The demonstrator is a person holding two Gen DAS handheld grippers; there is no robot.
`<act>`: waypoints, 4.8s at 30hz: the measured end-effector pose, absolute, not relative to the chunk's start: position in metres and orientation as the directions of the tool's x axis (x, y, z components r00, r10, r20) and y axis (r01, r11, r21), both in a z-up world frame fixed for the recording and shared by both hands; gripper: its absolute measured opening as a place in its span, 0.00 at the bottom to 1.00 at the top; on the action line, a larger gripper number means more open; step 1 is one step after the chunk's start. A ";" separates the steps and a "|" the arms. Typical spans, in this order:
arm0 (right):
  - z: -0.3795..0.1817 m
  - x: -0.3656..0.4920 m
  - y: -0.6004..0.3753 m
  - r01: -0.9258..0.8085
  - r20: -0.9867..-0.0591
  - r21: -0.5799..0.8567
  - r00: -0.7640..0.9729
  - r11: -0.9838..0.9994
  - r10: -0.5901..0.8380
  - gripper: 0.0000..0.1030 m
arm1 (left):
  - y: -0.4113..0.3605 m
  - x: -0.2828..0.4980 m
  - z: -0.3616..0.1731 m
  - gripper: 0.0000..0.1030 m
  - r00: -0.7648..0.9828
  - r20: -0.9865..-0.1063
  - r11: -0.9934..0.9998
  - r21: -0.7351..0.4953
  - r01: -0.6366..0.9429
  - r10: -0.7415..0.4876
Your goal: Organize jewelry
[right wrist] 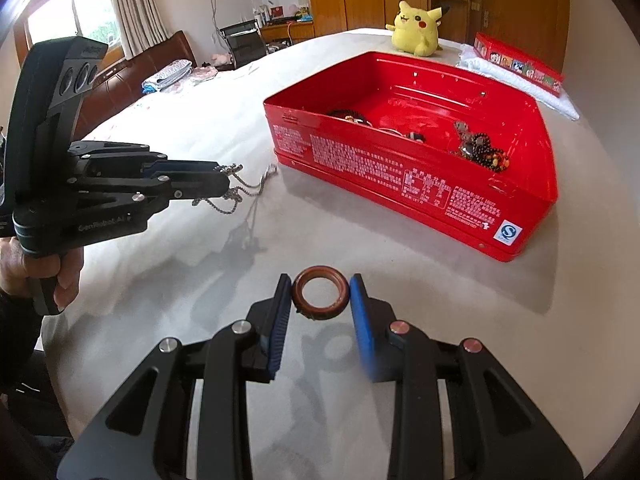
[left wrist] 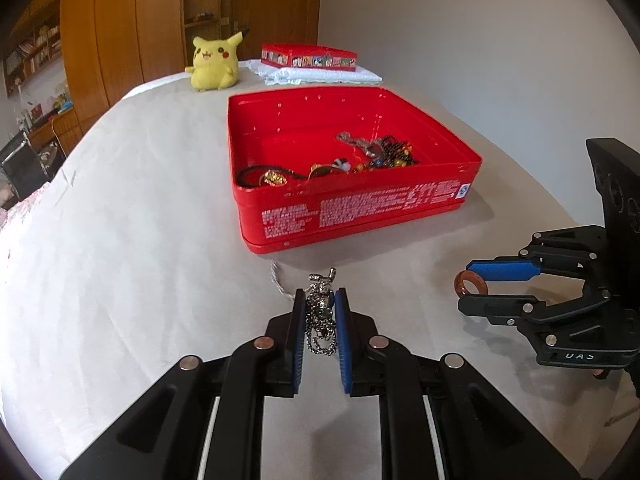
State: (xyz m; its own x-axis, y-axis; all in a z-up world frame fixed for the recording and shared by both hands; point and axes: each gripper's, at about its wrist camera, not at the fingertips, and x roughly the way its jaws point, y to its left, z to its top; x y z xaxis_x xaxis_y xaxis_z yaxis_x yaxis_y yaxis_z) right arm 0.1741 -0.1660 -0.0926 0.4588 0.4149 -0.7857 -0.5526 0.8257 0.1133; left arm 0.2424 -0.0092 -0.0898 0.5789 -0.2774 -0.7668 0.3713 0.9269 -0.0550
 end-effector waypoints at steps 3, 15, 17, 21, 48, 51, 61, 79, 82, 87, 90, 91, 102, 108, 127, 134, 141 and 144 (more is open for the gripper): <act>-0.086 0.168 -0.166 -0.552 -0.782 0.108 0.467 0.827 0.414 0.27 | -0.010 0.235 -0.081 0.14 0.591 -0.757 0.926 -0.048 0.375 -0.279; -0.051 0.139 -0.175 -0.542 -0.755 0.088 0.511 0.836 0.411 0.27 | -0.016 0.208 -0.037 0.14 0.639 -0.713 0.917 -0.013 0.399 -0.288; -0.046 0.134 -0.178 -0.540 -0.750 0.086 0.518 0.837 0.411 0.27 | -0.017 0.204 -0.031 0.14 0.645 -0.707 0.916 -0.008 0.402 -0.289; -0.036 0.125 -0.182 -0.535 -0.741 0.085 0.529 0.840 0.412 0.27 | -0.019 0.196 -0.018 0.14 0.656 -0.696 0.912 0.002 0.410 -0.293; 0.054 0.173 -0.211 -0.490 -0.688 0.035 0.620 0.871 0.377 0.27 | -0.048 0.236 0.067 0.14 0.672 -0.651 0.878 0.018 0.478 -0.352; 0.053 0.192 -0.211 -0.478 -0.696 0.038 0.617 0.878 0.367 0.27 | -0.055 0.252 0.062 0.14 0.656 -0.667 0.878 0.005 0.478 -0.353; 0.022 0.257 -0.213 -0.411 -0.738 0.065 0.594 0.909 0.321 0.27 | -0.062 0.314 0.024 0.14 0.611 -0.722 0.901 -0.038 0.433 -0.324; -0.047 0.347 -0.194 -0.339 -0.819 0.073 0.516 0.938 0.251 0.27 | -0.060 0.387 -0.053 0.14 0.540 -0.798 0.933 -0.072 0.353 -0.266; -0.055 0.354 -0.191 -0.339 -0.826 0.075 0.506 0.938 0.249 0.27 | -0.059 0.392 -0.060 0.14 0.537 -0.804 0.937 -0.072 0.342 -0.258; -0.070 0.360 -0.186 -0.345 -0.840 0.075 0.484 0.936 0.246 0.27 | -0.055 0.399 -0.073 0.14 0.526 -0.813 0.941 -0.074 0.331 -0.249; -0.076 0.364 -0.183 -0.347 -0.846 0.074 0.474 0.935 0.243 0.27 | -0.053 0.403 -0.080 0.14 0.518 -0.819 0.941 -0.077 0.329 -0.248; -0.077 0.365 -0.182 -0.348 -0.847 0.074 0.473 0.935 0.243 0.27 | -0.053 0.404 -0.082 0.14 0.516 -0.820 0.942 -0.078 0.328 -0.247; -0.089 0.372 -0.178 -0.345 -0.864 0.068 0.449 0.936 0.229 0.29 | -0.053 0.410 -0.095 0.14 0.499 -0.832 0.942 -0.079 0.325 -0.242; -0.093 0.373 -0.178 -0.337 -0.870 0.073 0.439 0.939 0.225 0.34 | -0.051 0.409 -0.096 0.18 0.503 -0.831 0.945 -0.078 0.319 -0.239; -0.070 0.331 -0.198 -0.299 -0.817 0.108 0.516 0.948 0.256 0.73 | -0.040 0.365 -0.074 0.72 0.605 -0.767 0.952 -0.026 0.304 -0.214; -0.047 0.278 -0.216 -0.266 -0.775 0.121 0.577 0.956 0.258 0.85 | -0.025 0.314 -0.054 0.88 0.670 -0.722 0.964 0.015 0.264 -0.172; -0.033 0.210 -0.218 -0.216 -0.758 0.116 0.611 0.969 0.227 0.95 | -0.018 0.257 -0.041 0.96 0.698 -0.710 0.984 0.035 0.173 -0.097; -0.032 0.184 -0.218 -0.177 -0.750 0.110 0.631 0.978 0.199 0.97 | -0.016 0.234 -0.031 0.96 0.711 -0.701 0.991 0.055 0.126 -0.052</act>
